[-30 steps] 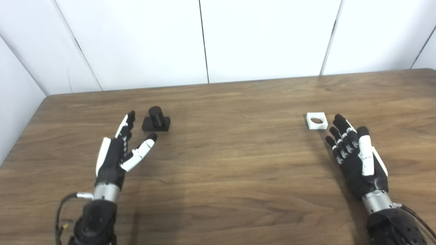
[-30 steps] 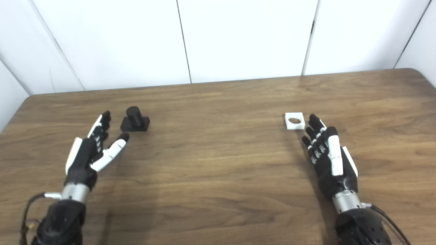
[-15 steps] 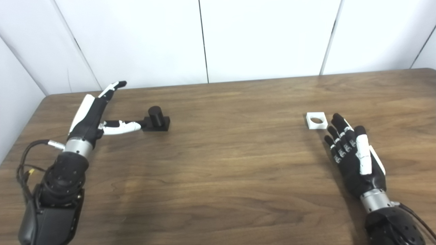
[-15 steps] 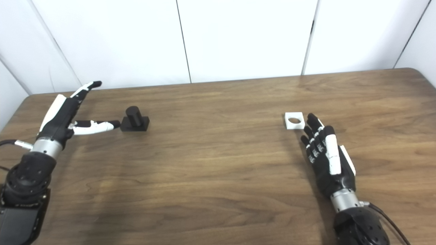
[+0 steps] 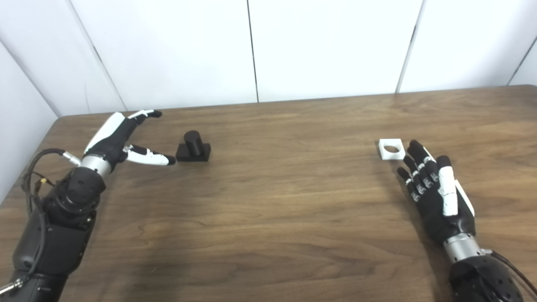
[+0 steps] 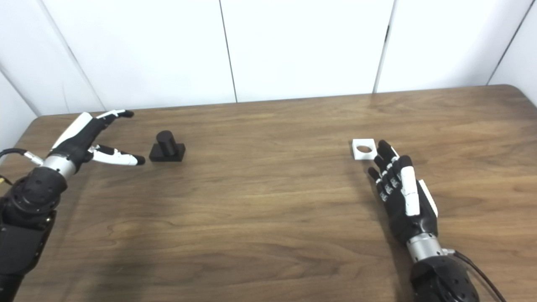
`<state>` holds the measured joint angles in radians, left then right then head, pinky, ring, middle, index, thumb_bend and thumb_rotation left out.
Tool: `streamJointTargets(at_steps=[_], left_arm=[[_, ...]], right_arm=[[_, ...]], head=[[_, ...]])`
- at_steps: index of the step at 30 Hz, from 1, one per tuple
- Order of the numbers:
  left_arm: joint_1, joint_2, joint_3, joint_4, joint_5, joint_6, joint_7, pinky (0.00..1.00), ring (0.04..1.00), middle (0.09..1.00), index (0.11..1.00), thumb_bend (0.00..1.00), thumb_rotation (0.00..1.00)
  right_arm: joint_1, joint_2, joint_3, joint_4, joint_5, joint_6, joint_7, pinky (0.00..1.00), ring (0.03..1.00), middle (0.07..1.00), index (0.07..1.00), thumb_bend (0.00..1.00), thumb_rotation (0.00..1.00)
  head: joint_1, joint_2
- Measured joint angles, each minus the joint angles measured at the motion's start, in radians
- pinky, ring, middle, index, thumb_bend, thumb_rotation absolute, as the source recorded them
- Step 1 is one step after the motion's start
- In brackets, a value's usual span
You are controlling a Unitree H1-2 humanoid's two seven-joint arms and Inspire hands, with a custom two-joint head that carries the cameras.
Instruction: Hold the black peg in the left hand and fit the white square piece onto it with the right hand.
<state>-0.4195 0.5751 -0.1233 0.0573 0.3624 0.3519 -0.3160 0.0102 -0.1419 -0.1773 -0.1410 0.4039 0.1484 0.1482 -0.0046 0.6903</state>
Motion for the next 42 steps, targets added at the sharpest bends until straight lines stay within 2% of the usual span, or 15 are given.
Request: streamJointTargets(at_steps=[16, 30, 38, 40, 42], left_arm=[[-0.02, 0.003, -0.054, 0.052, 0.036, -0.017, -0.033, 0.91, 1.0, 0.977, 0.83, 0.94, 0.17], [-0.04, -0.045, -0.082, 0.113, 0.061, -0.022, -0.033, 0.89, 1.0, 0.971, 0.821, 0.89, 0.17], [-0.055, -0.06, -0.101, 0.149, 0.086, -0.06, -0.016, 0.88, 0.995, 0.962, 0.815, 0.89, 0.17], [-0.063, -0.061, -0.105, 0.155, 0.099, -0.072, -0.011, 0.9, 0.991, 0.955, 0.807, 0.9, 0.18], [-0.071, -0.061, -0.108, 0.161, 0.104, -0.096, -0.003, 0.97, 0.988, 0.947, 0.8, 0.91, 0.19]], right_arm=[[0.002, 0.0, -0.001, -0.001, 0.0, 0.0, 0.0, 0.98, 0.997, 0.984, 0.93, 0.62, 0.87], [0.009, 0.002, 0.001, -0.01, -0.001, 0.0, -0.004, 1.0, 1.0, 0.988, 0.929, 0.61, 0.88], [0.024, 0.005, 0.002, -0.024, -0.002, 0.0, -0.005, 0.99, 1.0, 0.983, 0.93, 0.6, 0.88], [0.026, 0.005, 0.003, -0.025, -0.001, 0.0, -0.005, 0.99, 1.0, 0.984, 0.932, 0.6, 0.88], [0.027, 0.005, 0.003, -0.026, -0.002, 0.0, -0.005, 0.98, 1.0, 0.983, 0.928, 0.6, 0.89]], head=[[-0.006, -0.005], [-0.018, -0.012], [-0.026, -0.015], [-0.025, -0.015], [-0.025, -0.015]])
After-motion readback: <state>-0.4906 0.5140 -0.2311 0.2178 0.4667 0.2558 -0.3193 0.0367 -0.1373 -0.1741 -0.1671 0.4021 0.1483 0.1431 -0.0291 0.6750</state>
